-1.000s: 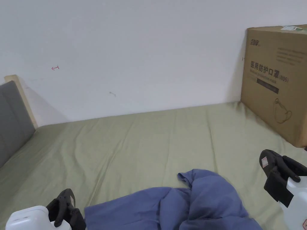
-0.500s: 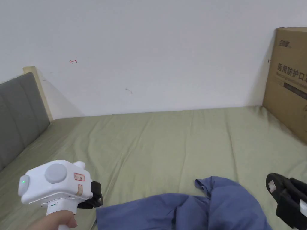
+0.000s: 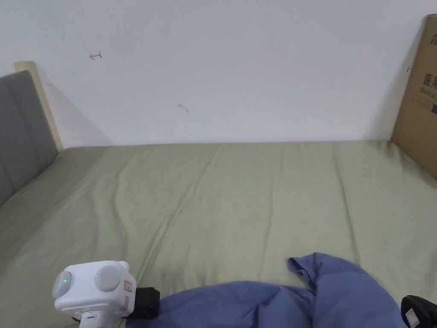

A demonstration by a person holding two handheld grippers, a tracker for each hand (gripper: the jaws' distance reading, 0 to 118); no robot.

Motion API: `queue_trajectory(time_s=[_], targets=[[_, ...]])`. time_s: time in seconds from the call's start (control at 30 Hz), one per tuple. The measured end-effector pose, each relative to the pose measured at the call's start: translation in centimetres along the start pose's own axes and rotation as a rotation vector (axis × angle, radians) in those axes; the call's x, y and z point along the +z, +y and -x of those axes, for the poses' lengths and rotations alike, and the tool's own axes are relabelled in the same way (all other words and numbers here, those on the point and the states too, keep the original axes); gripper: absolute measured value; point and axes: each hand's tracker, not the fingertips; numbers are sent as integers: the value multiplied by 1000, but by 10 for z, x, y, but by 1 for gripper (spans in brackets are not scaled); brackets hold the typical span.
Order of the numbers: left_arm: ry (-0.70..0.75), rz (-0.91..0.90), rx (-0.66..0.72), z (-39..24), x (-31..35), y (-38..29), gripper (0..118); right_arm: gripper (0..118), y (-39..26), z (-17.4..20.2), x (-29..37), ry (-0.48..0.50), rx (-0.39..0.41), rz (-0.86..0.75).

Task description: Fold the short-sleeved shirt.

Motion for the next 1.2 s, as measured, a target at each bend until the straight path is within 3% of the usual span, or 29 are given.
queue_trajectory(time_s=[0.03, 0.07, 0.17, 0.27, 0.3, 0.33, 0.4, 0.5, 0.57, 0.6, 0.63, 0.67, 0.7, 0.77, 0.83, 0.97, 1.03, 1.07, 1.17, 1.2], targets=[[47, -45, -15, -8, 5, -6, 106, 0, -1, 0, -3, -3, -1, 7], [76, -96, -35, -17, 10, -13, 91, 0, -3, -1, -5, -6, -1, 15], [80, -233, -204, -44, 37, -37, 7, 0, -7, -4, -10, -2, -7, 26], [135, -279, -323, -62, 59, -56, 3, 0, 1, -14, -19, 53, -67, 45], [-51, -278, -250, -54, 68, -57, 2, 0, 8, -21, -26, 74, -88, 52], [-148, -284, -176, -47, 75, -56, 2, 0, 16, -29, -34, 83, -98, 57], [-42, -375, -90, -35, 95, -63, 2, 0, 35, -48, -54, 96, -128, 81], [-56, -454, 13, -7, 120, -69, 2, 0, 63, -87, -111, 133, -219, 222], [-13, -465, 24, 6, 127, -74, 2, 2, 73, -104, -161, 65, -235, 392], [-5, -457, 34, 13, 127, -76, 2, 41, 75, -111, -185, 18, -225, 489], [-6, -448, 50, 20, 128, -78, 2, 88, 73, -117, -209, -12, -214, 547], [-18, -431, 93, 27, 127, -81, 2, 115, 67, -125, -232, -6, -211, 626], [-19, -415, 121, 29, 127, -85, 2, 118, 59, -132, -251, -14, -227, 680], [-2, -406, 154, 35, 125, -92, 2, 118, 44, -141, -277, -110, -237, 713], [11, -399, 175, 42, 121, -98, 2, 117, 31, -145, -296, -143, -225, 754], [26, -362, 215, 56, 114, -105, 2, 109, 2, -142, -318, -184, -108, 862], [21, -344, 216, 58, 110, -106, 2, 104, 6, -132, -311, -185, -53, 810], [24, -336, 210, 57, 110, -107, 2, 96, 8, -128, -311, -186, -35, 809], [48, -330, 166, 53, 111, -108, 2, 40, 19, -108, -300, -153, 45, 772], [52, -333, 152, 51, 112, -108, 2, 30, 21, -102, -297, -121, 73, 760]])
